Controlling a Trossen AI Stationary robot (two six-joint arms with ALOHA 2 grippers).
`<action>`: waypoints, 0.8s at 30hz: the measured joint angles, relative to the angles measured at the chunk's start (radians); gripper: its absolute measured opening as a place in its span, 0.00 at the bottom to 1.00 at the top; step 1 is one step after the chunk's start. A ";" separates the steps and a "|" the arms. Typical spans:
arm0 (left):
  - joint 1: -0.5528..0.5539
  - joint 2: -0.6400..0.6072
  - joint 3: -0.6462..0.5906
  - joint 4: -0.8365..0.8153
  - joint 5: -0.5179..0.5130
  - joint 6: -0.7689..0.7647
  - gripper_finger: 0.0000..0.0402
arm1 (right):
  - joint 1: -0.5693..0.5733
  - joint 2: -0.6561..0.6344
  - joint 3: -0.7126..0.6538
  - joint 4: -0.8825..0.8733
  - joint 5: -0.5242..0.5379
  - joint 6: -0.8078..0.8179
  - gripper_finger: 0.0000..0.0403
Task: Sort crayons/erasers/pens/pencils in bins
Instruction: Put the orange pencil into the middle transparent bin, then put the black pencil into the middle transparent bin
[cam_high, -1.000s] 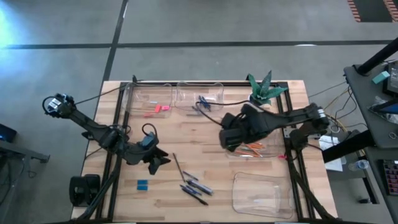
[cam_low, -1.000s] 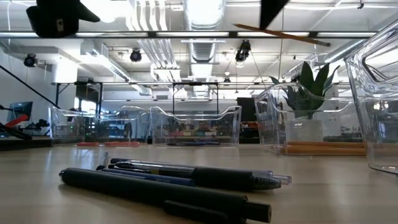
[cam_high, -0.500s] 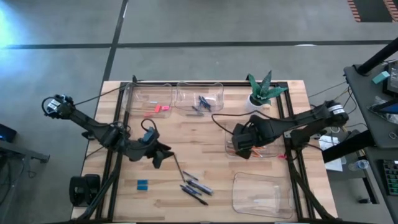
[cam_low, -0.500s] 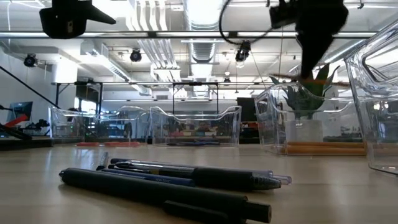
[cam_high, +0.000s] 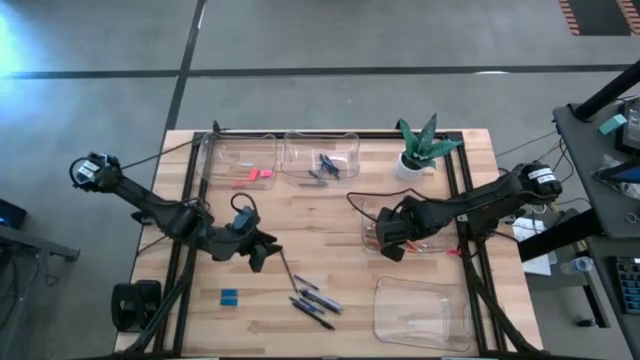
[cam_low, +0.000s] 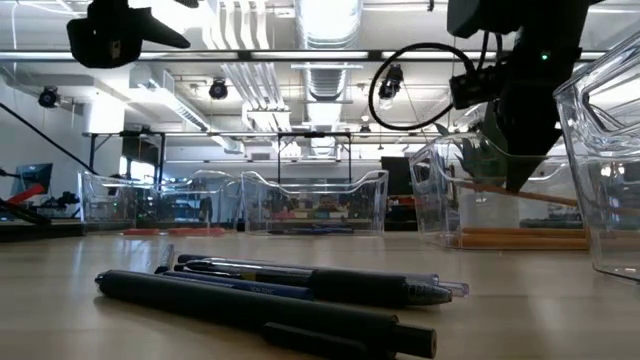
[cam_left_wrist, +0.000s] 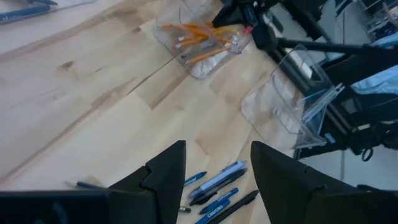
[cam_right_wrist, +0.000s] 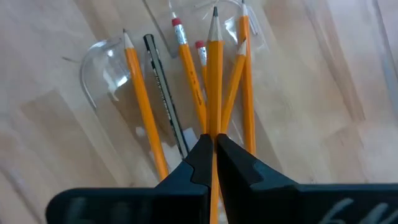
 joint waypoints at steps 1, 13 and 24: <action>0.000 0.007 0.000 0.000 0.006 0.000 0.42 | 0.000 0.000 -0.004 0.003 0.005 0.004 0.02; -0.001 0.095 0.000 0.000 0.140 0.120 0.42 | 0.000 0.000 -0.012 0.010 0.030 0.023 0.09; -0.001 0.266 0.000 0.021 0.289 0.768 0.42 | 0.000 0.000 -0.004 -0.006 -0.009 0.054 0.29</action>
